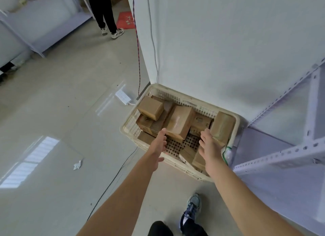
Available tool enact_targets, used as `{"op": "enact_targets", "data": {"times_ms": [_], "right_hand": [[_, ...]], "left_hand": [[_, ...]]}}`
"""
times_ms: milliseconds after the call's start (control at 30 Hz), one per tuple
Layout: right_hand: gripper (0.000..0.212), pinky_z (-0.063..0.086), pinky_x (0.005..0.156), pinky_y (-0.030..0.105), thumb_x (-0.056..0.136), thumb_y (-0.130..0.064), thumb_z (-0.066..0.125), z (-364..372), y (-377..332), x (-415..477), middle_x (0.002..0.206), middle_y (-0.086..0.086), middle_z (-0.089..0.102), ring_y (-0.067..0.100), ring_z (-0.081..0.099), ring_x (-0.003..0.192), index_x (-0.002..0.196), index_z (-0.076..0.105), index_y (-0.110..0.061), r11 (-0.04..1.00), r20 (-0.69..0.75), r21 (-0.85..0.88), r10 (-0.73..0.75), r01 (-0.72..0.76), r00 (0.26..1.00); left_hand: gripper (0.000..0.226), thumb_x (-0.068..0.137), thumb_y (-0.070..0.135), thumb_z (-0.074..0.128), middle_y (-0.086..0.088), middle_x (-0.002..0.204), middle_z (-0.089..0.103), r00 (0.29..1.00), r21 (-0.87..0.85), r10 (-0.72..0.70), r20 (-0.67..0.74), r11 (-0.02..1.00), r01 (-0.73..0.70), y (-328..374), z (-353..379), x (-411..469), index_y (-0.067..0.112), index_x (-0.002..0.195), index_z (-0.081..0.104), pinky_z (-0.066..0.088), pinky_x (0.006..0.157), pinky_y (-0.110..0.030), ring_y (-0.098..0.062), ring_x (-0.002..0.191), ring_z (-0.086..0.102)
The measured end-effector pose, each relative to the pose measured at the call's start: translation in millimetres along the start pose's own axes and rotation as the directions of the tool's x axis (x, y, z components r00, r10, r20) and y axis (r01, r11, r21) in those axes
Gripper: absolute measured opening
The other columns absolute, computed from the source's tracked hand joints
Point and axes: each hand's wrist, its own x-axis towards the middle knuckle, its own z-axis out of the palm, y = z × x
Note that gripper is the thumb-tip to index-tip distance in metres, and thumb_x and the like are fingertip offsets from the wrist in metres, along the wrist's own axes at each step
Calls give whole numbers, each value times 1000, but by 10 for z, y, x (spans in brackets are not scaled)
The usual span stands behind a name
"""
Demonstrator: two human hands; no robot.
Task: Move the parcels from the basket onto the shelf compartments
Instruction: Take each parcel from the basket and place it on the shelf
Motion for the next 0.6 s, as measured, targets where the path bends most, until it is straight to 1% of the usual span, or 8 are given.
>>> {"op": "enact_targets", "data": {"times_ms": [133,200,267,367,500,567,600], "right_hand": [[63,24,129,49,110,-57,33,183,22,467,170,-4,33,18,32,155,163,34,-25,999,-41,-41,2,-4,999],[64,24,129,50,109,-58,33,294,66,725,170,-4,32,19,31,156,164,34,-25,999,-62,-52,12,-16,998],[68,24,129,52,107,-64,33,407,116,977,171,-3,30,21,30,157,164,34,-27,996,-90,-74,40,-47,995],[67,22,130,50,108,-63,31,587,185,1372,172,-3,28,20,27,158,165,31,-27,995,-120,-56,73,-80,990],[70,18,130,45,107,-67,28,831,283,1922,172,-3,26,20,25,159,165,28,-27,987,-165,-57,140,-152,976],[70,17,127,42,107,-66,26,944,322,2178,172,-3,27,20,24,159,165,28,-27,983,-196,-55,160,-174,968],[70,17,127,42,107,-66,25,1004,336,2287,172,-4,26,20,24,159,165,28,-27,982,-207,-69,156,-174,966]], "left_hand": [[82,106,70,36,-7,170,37,998,9,-61,33,998,60,183,-59,499,13,165,35,30,124,-55,-27,157,34],[82,107,68,36,-8,171,35,995,18,-81,53,997,80,284,-101,786,11,165,33,26,126,-55,-27,158,32],[81,107,67,34,-8,172,32,992,43,-95,77,995,92,361,-126,1103,12,166,31,22,127,-55,-29,159,29],[78,109,65,32,-6,175,26,985,62,-123,118,991,116,447,-160,1659,14,168,26,19,128,-53,-28,162,23],[76,109,65,33,-4,172,34,980,167,-151,132,978,128,442,-212,2481,14,166,33,21,128,-50,-26,159,30],[77,108,66,33,-4,172,33,975,190,-162,154,973,132,420,-223,2809,15,166,33,19,128,-49,-26,159,30],[79,107,68,33,-2,173,33,972,190,-170,161,972,139,412,-230,2929,17,167,33,19,128,-50,-25,160,29]]}}
